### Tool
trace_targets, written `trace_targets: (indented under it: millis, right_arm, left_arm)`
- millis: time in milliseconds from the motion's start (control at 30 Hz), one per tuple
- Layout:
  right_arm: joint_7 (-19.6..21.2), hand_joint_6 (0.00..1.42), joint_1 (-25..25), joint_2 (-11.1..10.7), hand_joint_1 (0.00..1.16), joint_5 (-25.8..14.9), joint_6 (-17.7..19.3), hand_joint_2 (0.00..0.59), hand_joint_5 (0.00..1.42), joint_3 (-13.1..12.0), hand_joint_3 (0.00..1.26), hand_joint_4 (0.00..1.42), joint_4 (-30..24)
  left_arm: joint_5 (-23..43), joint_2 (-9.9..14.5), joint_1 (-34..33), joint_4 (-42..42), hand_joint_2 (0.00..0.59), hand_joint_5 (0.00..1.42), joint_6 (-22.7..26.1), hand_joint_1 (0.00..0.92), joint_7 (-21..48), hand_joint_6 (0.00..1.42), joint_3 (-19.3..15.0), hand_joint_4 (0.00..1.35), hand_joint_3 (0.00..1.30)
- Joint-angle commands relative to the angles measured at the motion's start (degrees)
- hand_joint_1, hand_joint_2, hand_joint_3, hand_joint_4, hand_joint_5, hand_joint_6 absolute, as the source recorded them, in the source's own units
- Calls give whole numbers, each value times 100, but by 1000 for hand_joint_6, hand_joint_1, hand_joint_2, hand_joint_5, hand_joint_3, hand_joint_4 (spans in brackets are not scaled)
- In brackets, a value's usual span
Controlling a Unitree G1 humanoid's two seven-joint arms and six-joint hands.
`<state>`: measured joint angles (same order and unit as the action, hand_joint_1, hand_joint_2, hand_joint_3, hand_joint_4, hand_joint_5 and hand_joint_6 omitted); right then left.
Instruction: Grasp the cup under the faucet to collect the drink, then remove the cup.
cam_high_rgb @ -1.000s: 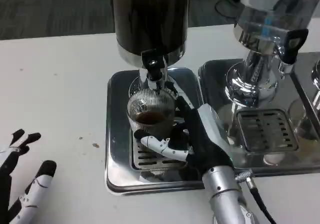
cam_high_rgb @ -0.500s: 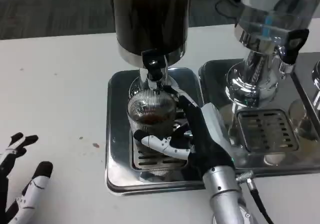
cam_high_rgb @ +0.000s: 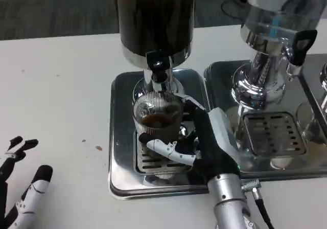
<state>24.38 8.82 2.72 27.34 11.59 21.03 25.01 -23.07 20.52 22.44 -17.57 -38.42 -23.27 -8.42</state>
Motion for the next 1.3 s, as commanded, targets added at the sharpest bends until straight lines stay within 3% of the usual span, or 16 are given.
trace_targets:
  millis: [33, 333, 667, 1133, 1300]
  right_arm:
    - [192, 1151, -3, 247, 948, -70, 225, 156, 772, -8, 363, 515, 90]
    - [346, 1232, 88, 246, 972, -85, 521, 169, 822, -21, 388, 539, 314]
    - [529, 1286, 136, 210, 984, -43, 703, 144, 852, -55, 424, 570, 499]
    - [983, 1331, 42, 77, 1009, 289, 1058, 117, 880, 22, 455, 593, 290]
    - [958, 1327, -9, 130, 1010, 263, 1073, 113, 880, 13, 463, 593, 330]
  left_arm:
    - [5, -26, 34, 37, 205, 239, 56, 0, 38, 0, -23, 127, 298]
    - [32, -31, 26, 42, 205, 239, 76, 0, 55, 0, -29, 127, 296]
    - [47, -31, 6, -6, 205, 239, 51, 0, 66, 0, -10, 127, 296]
    - [36, 27, -70, -126, 201, 239, -22, 0, 118, 0, 4, 106, 278]
    - [43, 62, -123, -148, 200, 239, -19, 0, 190, 0, 10, 86, 273]
